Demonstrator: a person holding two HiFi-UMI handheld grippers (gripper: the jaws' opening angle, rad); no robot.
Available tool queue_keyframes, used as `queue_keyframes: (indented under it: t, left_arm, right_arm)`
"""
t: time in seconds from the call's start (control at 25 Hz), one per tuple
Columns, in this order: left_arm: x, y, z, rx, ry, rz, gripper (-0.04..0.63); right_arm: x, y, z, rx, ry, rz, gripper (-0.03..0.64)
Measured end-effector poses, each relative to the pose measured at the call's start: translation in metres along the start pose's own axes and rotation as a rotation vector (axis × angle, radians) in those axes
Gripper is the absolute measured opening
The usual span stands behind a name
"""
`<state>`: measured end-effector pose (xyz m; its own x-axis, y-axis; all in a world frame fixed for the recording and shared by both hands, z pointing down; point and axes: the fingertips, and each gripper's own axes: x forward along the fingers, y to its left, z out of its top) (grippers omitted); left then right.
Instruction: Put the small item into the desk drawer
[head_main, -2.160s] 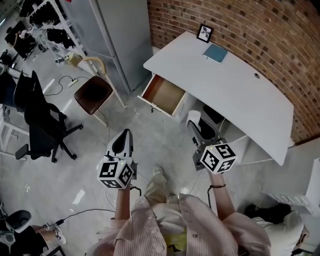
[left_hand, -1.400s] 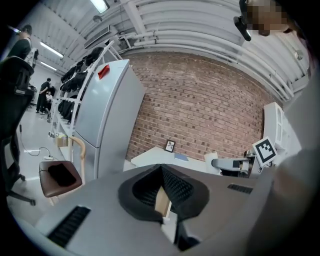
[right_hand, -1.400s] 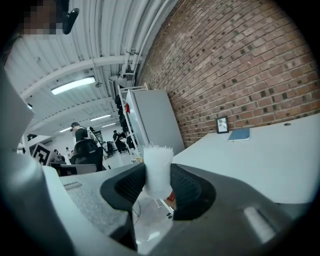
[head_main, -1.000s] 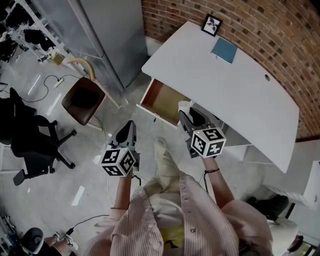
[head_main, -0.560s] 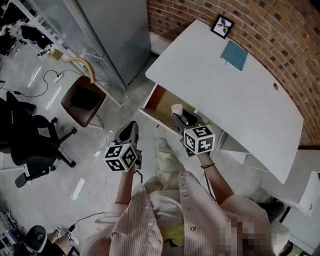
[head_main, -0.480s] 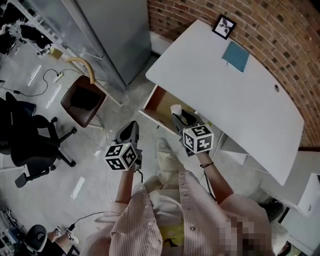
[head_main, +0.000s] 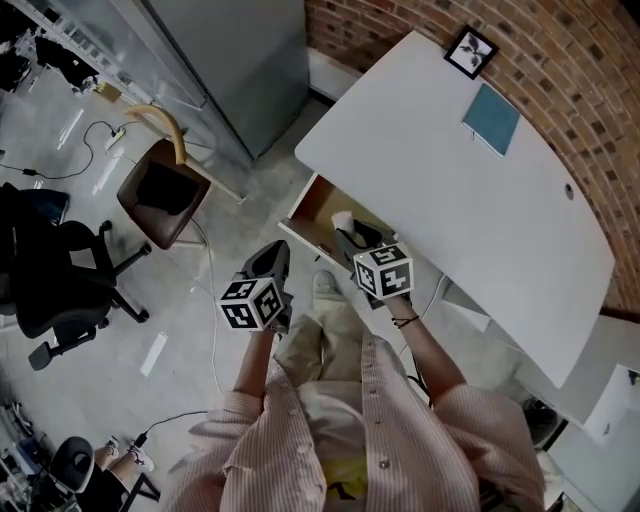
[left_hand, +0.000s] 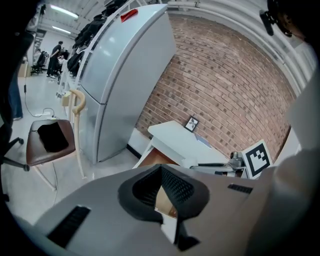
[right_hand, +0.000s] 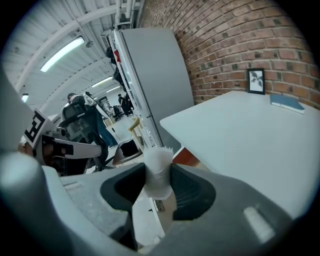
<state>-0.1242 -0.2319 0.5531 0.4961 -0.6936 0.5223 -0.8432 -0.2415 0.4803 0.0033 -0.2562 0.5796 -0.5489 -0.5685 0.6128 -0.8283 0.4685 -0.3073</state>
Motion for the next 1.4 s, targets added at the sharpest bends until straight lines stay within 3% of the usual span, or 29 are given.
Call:
queue_keyframes:
  t: [0.64, 1.4]
  left_arm:
    - [0.069, 0.024, -0.052, -0.063, 0.092, -0.027, -0.002]
    - [0.118, 0.056, -0.088, -0.086, 0.105, -0.053, -0.002]
  right_arm:
    - [0.106, -0.041, -0.069, -0.08, 0.225, -0.038, 0.161]
    - [0.185, -0.087, -0.16, -0.129, 0.489, -0.078, 0.161]
